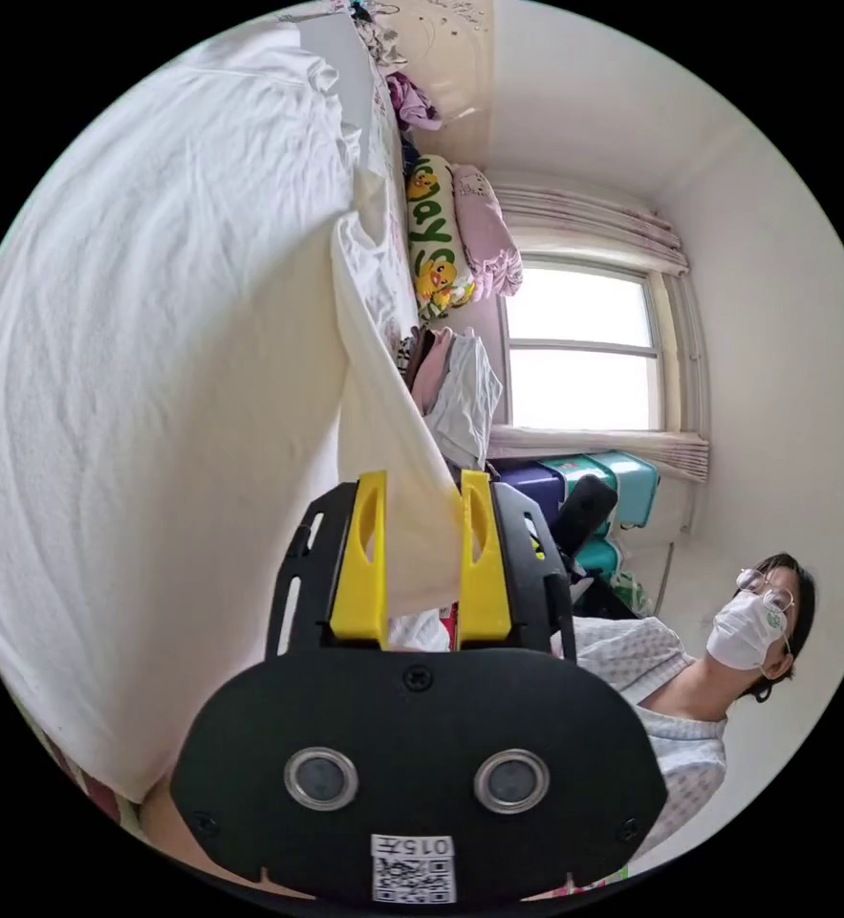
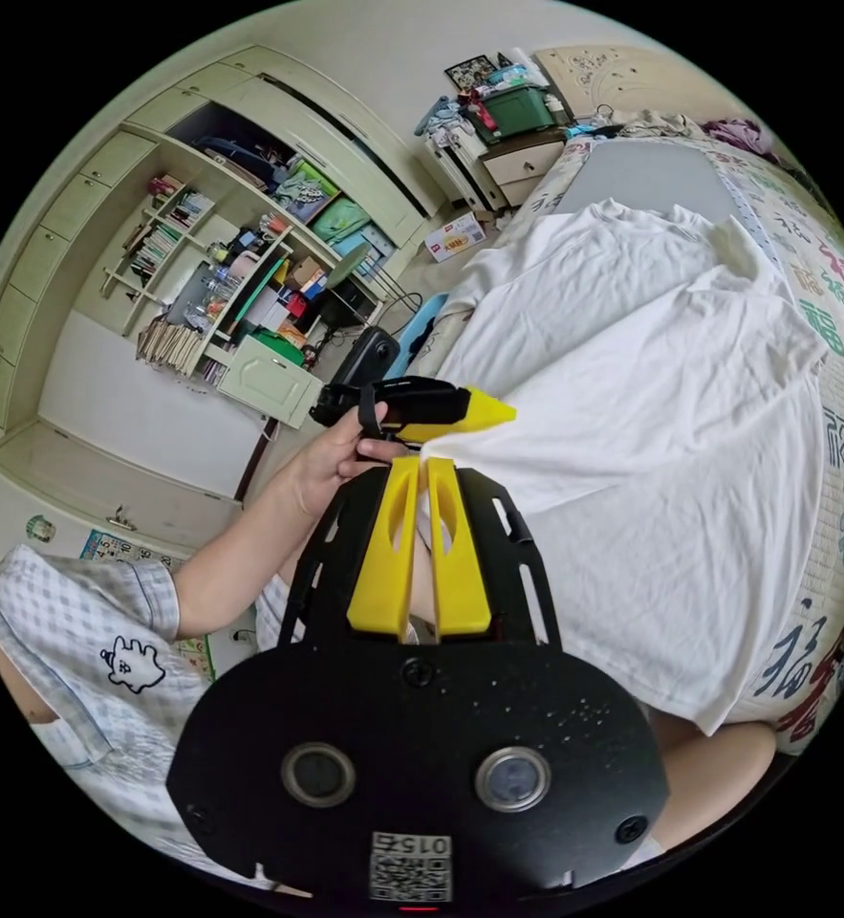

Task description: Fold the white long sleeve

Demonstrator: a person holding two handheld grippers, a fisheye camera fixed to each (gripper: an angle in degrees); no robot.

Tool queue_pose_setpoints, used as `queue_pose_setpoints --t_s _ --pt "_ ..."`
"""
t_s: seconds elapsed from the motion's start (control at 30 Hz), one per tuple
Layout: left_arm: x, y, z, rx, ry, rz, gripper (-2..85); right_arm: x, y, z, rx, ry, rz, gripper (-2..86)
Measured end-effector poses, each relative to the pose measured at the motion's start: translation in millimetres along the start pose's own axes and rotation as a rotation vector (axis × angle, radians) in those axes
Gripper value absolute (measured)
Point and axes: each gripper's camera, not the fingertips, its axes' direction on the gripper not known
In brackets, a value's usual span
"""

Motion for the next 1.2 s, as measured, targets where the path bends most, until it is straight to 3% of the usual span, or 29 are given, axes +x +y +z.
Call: queue_pose_setpoints --t_s 0.17,0.4,0.47,0.53,0.73,0.97,1.2 --pt "-2.4 6.3 -10.7 0.061 -0.05 0.011 2.2 -5.9 8.0 -3.0 0.004 -0.048 -0.019 0.7" --pt "-10.9 7.6 -15.2 0.12 -0.123 -0.037 -0.1 -3.6 22.3 -27.3 0.125 -0.171 0.003 1.9" --pt "-11.6 8.2 -16.8 0.153 -0.159 -0.061 0.3 -1.8 23.0 -26.0 0.109 -0.108 0.029 3.0" --pt "-12.0 9.2 -18.9 0.181 -0.199 -0.083 1.2 -7.3 22.1 -12.4 0.08 0.125 0.045 5.5" --pt "-6.6 9.4 -11.4 0.155 -0.353 -0.126 6.6 -46.7 -6.2 58.2 -0.097 0.179 -0.063 10.7" --pt "28.9 -4.6 31.6 0.035 -0.702 -0.054 3.0 -85.0 -34.6 115.9 -0.173 0.399 -0.151 4.9" --pt "68.8 -0.4 30.1 0.104 -0.571 0.013 -0.4 -101.5 -29.5 82.1 -0.076 0.214 -0.141 -0.1"
